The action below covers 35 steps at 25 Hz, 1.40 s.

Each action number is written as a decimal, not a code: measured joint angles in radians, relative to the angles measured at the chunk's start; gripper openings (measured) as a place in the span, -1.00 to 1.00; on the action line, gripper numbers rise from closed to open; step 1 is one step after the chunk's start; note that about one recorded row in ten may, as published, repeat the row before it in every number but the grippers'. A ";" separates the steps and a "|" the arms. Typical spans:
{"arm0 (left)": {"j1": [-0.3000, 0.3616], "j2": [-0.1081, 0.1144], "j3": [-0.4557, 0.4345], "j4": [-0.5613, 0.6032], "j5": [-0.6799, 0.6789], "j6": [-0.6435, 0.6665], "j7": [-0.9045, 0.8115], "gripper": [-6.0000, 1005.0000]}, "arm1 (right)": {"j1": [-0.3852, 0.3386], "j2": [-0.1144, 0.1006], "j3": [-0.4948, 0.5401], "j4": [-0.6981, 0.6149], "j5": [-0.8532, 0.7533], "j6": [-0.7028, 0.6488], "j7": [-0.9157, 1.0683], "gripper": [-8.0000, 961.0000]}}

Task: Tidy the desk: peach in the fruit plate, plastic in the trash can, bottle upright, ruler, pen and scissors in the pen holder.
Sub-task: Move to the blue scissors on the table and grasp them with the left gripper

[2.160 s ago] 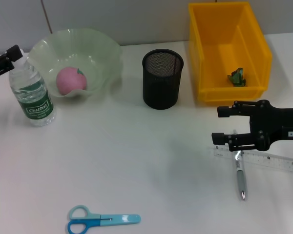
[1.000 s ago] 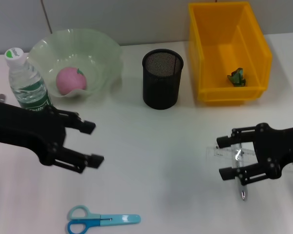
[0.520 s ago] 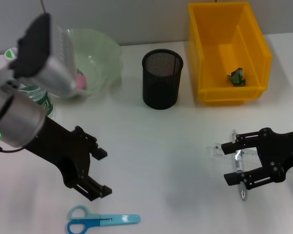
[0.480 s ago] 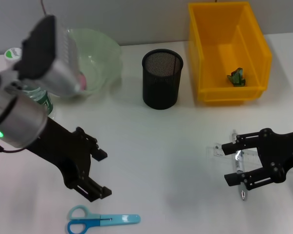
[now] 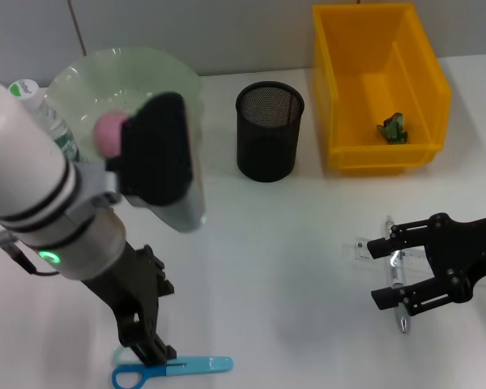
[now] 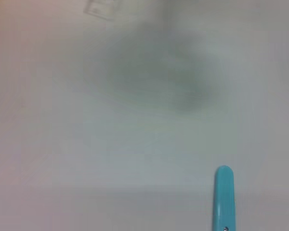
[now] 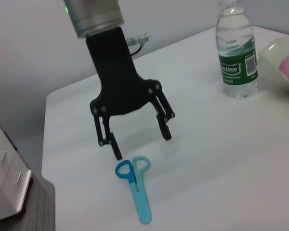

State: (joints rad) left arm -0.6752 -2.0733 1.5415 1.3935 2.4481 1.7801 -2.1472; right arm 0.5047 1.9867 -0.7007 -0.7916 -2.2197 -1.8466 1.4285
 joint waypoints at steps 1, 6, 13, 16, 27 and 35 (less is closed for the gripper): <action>0.001 -0.003 0.128 0.024 0.036 -0.034 -0.053 0.56 | 0.003 0.000 0.000 0.000 0.000 0.000 0.004 0.65; 0.001 -0.005 0.228 0.027 0.041 -0.061 -0.084 0.55 | 0.007 0.000 0.000 0.002 -0.003 -0.004 0.010 0.65; 0.004 -0.005 0.302 0.025 0.042 -0.105 -0.087 0.53 | 0.000 0.000 -0.001 0.009 -0.003 -0.004 0.010 0.65; 0.005 -0.005 0.324 0.023 0.042 -0.116 -0.086 0.53 | -0.002 0.002 -0.002 0.009 -0.011 -0.003 0.010 0.65; 0.007 -0.005 0.346 0.008 0.046 -0.127 -0.086 0.50 | -0.003 0.004 -0.002 0.008 -0.014 -0.007 0.010 0.65; 0.016 -0.005 0.370 -0.006 0.046 -0.151 -0.094 0.49 | -0.006 0.005 -0.001 0.006 -0.014 -0.008 0.010 0.65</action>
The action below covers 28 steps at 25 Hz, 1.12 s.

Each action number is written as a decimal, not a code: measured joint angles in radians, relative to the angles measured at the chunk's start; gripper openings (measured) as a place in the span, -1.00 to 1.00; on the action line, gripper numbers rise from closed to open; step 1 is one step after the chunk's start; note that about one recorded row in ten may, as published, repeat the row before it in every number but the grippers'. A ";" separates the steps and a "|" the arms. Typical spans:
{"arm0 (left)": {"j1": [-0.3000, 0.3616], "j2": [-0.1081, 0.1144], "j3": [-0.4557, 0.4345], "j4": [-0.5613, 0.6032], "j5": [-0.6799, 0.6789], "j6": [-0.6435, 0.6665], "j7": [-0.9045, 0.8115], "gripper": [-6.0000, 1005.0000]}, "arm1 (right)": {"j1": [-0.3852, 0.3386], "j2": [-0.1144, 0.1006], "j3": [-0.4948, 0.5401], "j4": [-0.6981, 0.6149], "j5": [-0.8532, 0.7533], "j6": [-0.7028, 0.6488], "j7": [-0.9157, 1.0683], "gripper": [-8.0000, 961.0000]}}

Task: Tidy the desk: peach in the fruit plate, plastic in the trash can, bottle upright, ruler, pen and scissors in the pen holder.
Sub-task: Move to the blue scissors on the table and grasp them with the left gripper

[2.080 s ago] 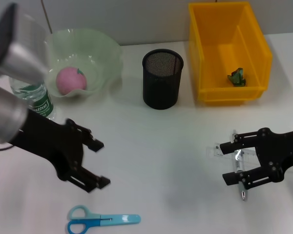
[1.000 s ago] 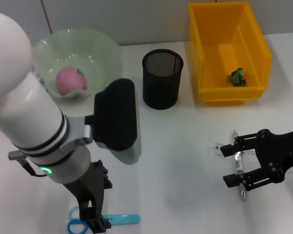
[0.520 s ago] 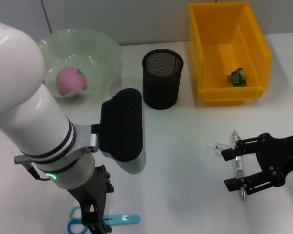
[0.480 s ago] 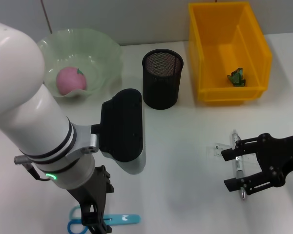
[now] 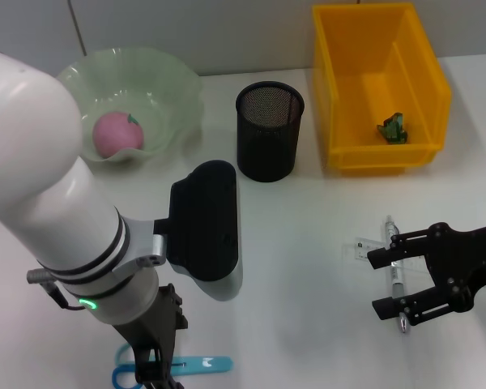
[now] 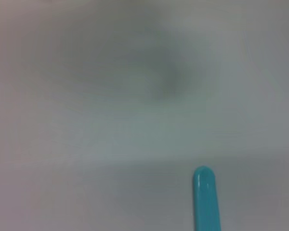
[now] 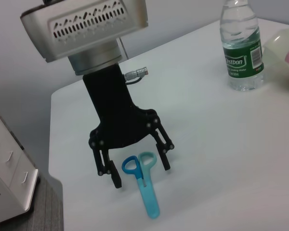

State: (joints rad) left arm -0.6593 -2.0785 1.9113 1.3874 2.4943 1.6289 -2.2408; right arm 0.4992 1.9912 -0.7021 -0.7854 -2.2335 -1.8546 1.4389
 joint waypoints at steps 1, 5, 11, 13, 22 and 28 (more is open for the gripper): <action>-0.001 0.000 0.009 -0.011 0.005 -0.011 -0.001 0.48 | 0.000 0.000 0.000 0.000 0.000 0.000 0.000 0.65; -0.001 0.000 0.019 -0.016 0.012 -0.019 -0.004 0.48 | -0.001 0.000 0.000 -0.001 0.000 -0.001 0.000 0.65; 0.001 0.000 0.028 -0.016 0.012 -0.020 -0.010 0.45 | -0.003 -0.001 0.000 0.000 0.000 -0.002 0.000 0.65; 0.001 0.000 0.034 -0.016 0.012 -0.020 -0.011 0.43 | -0.004 0.000 0.000 -0.001 0.000 -0.002 0.000 0.65; 0.003 -0.001 0.050 -0.015 0.015 -0.027 -0.017 0.31 | -0.005 0.001 0.000 -0.003 0.000 -0.002 0.000 0.65; 0.003 -0.002 0.049 -0.011 0.015 -0.022 -0.017 0.19 | -0.005 0.001 0.001 -0.003 0.000 -0.001 0.000 0.65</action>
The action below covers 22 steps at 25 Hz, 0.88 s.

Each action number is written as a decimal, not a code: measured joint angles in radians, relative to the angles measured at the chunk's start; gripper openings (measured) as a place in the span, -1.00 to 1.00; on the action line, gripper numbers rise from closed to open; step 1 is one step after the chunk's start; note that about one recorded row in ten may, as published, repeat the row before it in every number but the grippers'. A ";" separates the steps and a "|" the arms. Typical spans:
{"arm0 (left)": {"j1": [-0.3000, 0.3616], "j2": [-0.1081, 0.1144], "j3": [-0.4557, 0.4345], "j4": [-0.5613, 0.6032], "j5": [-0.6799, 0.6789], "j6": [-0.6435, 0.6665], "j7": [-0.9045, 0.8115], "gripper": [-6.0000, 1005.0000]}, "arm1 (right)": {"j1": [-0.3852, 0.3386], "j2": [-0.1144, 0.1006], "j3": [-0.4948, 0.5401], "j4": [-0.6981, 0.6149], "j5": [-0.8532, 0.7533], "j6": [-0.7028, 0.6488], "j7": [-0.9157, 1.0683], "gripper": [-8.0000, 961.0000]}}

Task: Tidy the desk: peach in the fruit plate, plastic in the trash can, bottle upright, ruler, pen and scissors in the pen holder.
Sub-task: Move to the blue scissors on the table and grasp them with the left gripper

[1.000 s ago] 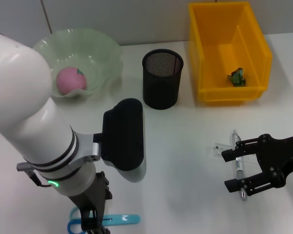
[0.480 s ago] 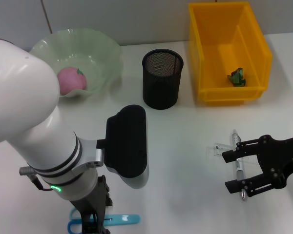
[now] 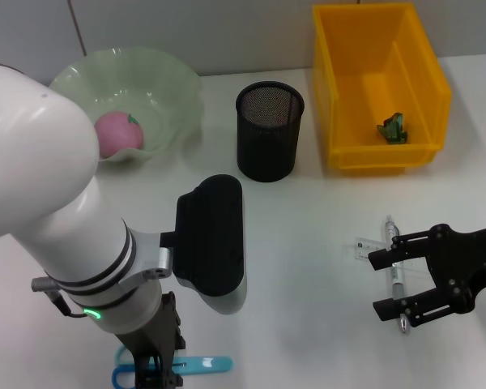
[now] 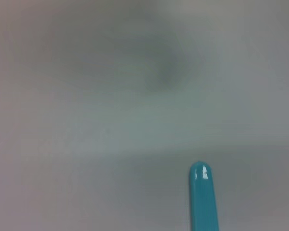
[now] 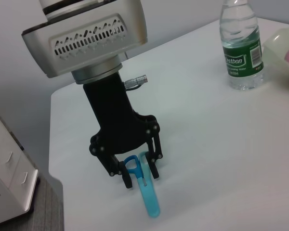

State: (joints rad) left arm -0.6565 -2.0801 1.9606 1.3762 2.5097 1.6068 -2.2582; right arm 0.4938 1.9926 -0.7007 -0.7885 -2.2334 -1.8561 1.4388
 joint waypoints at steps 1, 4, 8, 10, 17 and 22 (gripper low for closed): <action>0.000 0.000 0.000 0.000 0.000 0.000 0.000 0.13 | 0.000 0.000 0.001 0.000 0.000 0.000 0.000 0.65; 0.000 0.000 0.001 -0.002 0.000 -0.003 0.000 -0.02 | 0.000 0.000 0.003 0.000 0.000 0.000 0.000 0.65; 0.000 0.000 0.007 -0.004 0.000 -0.005 0.000 -0.16 | 0.000 0.000 0.003 0.000 0.001 0.000 0.000 0.65; 0.000 0.000 0.007 -0.004 0.000 -0.005 0.000 -0.16 | 0.000 0.001 0.002 0.000 0.003 0.000 0.000 0.65; 0.000 0.000 0.011 -0.005 0.008 -0.007 0.001 -0.15 | 0.005 0.005 0.000 0.000 0.006 0.000 -0.003 0.65; 0.000 0.000 0.011 -0.008 0.011 -0.007 0.001 -0.15 | 0.009 0.005 0.000 -0.002 0.006 -0.002 0.000 0.65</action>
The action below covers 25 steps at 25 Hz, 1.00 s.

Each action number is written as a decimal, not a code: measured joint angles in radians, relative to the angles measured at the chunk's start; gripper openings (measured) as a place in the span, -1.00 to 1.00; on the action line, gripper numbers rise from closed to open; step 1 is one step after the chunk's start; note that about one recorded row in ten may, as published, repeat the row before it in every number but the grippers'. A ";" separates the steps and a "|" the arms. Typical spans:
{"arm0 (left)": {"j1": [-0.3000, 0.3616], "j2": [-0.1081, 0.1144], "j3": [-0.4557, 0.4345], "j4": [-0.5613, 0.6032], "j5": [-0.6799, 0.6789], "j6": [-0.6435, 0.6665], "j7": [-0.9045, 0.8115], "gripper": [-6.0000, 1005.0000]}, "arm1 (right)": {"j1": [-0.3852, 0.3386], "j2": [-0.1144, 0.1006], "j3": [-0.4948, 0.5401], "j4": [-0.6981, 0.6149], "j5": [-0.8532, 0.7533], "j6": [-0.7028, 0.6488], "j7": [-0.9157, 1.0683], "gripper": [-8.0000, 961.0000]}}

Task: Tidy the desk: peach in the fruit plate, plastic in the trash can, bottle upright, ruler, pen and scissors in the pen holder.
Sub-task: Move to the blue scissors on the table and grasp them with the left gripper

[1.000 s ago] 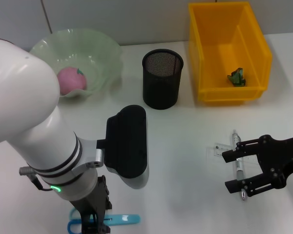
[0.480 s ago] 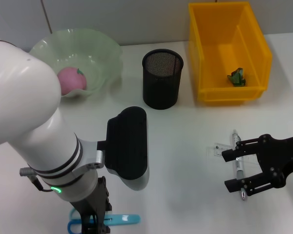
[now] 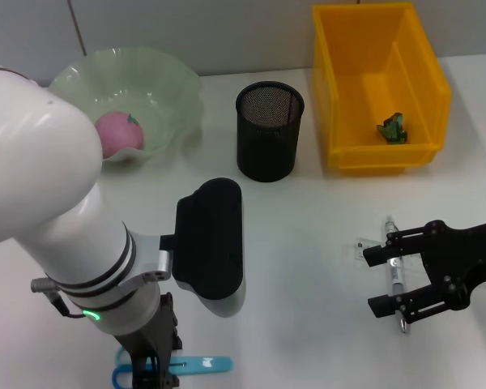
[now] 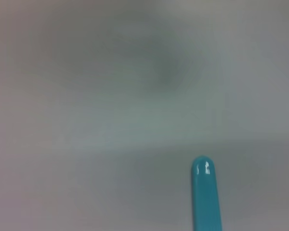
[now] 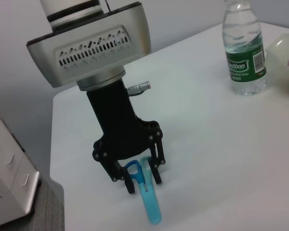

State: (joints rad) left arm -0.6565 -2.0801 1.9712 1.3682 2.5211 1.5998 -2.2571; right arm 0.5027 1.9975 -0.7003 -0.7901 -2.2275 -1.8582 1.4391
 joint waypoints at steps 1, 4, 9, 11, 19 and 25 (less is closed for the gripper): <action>0.000 0.000 0.000 -0.003 0.000 0.000 0.000 -0.15 | 0.002 0.000 0.002 0.000 0.001 -0.004 0.002 0.65; 0.001 0.000 0.000 -0.010 0.001 0.000 0.000 -0.15 | 0.006 0.000 0.001 -0.002 0.001 -0.010 0.009 0.65; 0.003 0.000 0.006 -0.010 0.001 0.000 0.000 -0.15 | 0.006 0.001 0.002 -0.007 0.002 -0.010 0.011 0.65; 0.003 0.000 0.007 -0.011 0.009 -0.001 0.000 -0.15 | 0.006 0.001 0.001 -0.008 0.002 -0.010 0.012 0.65; 0.005 0.000 0.011 -0.006 0.024 -0.003 -0.001 -0.15 | 0.005 0.003 0.005 -0.009 0.002 -0.010 0.012 0.65; 0.005 0.000 0.011 -0.004 0.023 0.000 -0.002 -0.15 | 0.006 0.003 0.004 -0.009 0.002 -0.010 0.012 0.65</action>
State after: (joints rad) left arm -0.6519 -2.0800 1.9821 1.3640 2.5439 1.5995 -2.2592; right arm 0.5083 2.0005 -0.6965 -0.7993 -2.2253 -1.8679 1.4512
